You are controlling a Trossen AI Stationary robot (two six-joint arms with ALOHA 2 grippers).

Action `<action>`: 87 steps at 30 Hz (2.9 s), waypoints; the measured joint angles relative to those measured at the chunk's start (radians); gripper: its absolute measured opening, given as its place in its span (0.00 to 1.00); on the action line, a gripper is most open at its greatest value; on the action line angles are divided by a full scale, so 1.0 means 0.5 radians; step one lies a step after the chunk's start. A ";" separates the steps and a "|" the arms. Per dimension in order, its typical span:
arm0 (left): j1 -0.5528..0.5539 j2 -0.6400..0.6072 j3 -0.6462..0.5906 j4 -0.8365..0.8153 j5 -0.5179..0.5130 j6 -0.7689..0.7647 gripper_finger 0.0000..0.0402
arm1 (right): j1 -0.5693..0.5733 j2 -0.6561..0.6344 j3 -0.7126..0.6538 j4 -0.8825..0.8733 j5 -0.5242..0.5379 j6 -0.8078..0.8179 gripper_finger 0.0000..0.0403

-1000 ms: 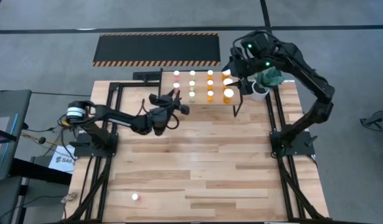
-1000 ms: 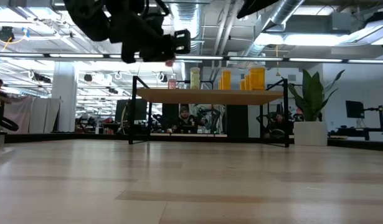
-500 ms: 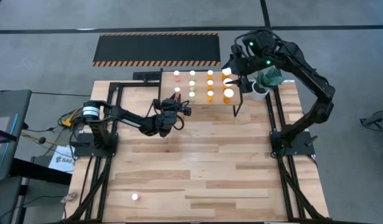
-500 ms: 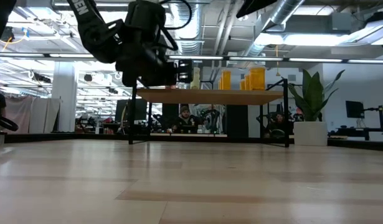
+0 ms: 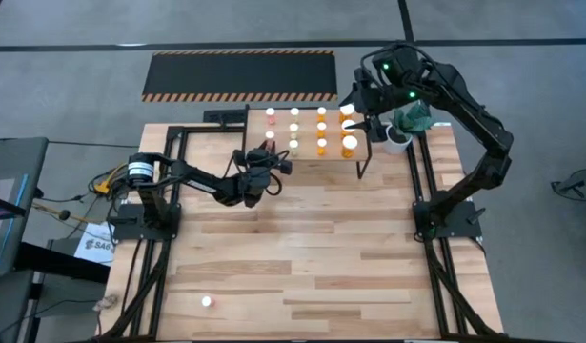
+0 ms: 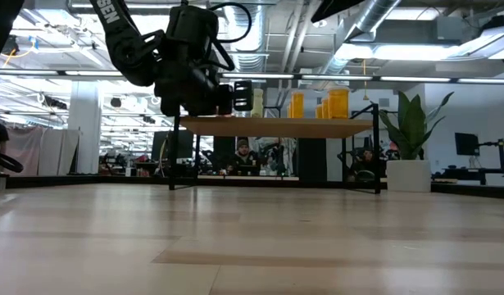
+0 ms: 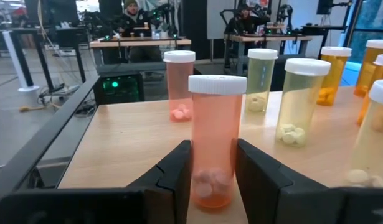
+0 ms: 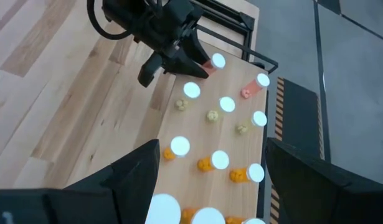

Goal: Pick and place medicine bottles onto shelf by color
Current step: Put the right pink pill bottle on the shelf aligned with the other small pink pill bottle

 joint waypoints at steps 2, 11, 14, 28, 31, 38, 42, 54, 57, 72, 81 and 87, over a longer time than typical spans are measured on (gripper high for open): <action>0.000 0.000 0.000 -0.001 -0.006 0.005 0.27 | 0.000 0.000 0.000 -0.004 0.000 0.000 0.77; -0.013 0.000 0.001 -0.002 -0.006 0.001 0.39 | 0.000 0.000 0.000 -0.005 0.001 0.003 0.77; -0.022 0.000 0.001 0.025 0.000 0.075 0.42 | 0.000 0.000 0.000 -0.005 0.001 0.004 0.77; -0.093 -0.001 0.001 0.686 -0.156 1.036 0.54 | 0.002 0.000 0.000 -0.003 -0.001 0.001 0.77; -0.102 -0.024 0.001 0.976 -0.273 1.363 0.58 | 0.002 0.000 0.000 0.001 -0.002 0.001 0.77; -0.129 -0.299 0.001 1.232 -0.139 1.641 0.67 | 0.004 0.000 0.000 0.011 -0.002 0.001 0.77; -0.159 -0.581 0.001 1.151 -0.040 1.530 0.68 | 0.038 0.000 0.000 0.086 -0.002 0.049 0.77; 0.123 -1.747 0.002 -1.299 1.058 -0.216 0.69 | 0.258 0.223 0.002 0.762 -0.016 0.891 0.77; 0.196 -1.884 0.000 -1.542 1.191 -0.330 0.69 | 0.303 0.350 -0.001 0.730 -0.017 1.006 0.77; 0.196 -2.048 0.000 -1.527 1.218 0.042 0.69 | 0.509 0.541 0.001 0.842 0.007 1.417 0.77; 0.379 -2.224 0.000 -1.729 1.765 -0.095 0.69 | 0.524 0.542 0.001 0.910 0.049 1.528 0.75; 0.487 -2.182 0.000 -1.829 1.843 -0.181 0.68 | 0.510 0.569 0.005 0.970 0.049 1.562 0.75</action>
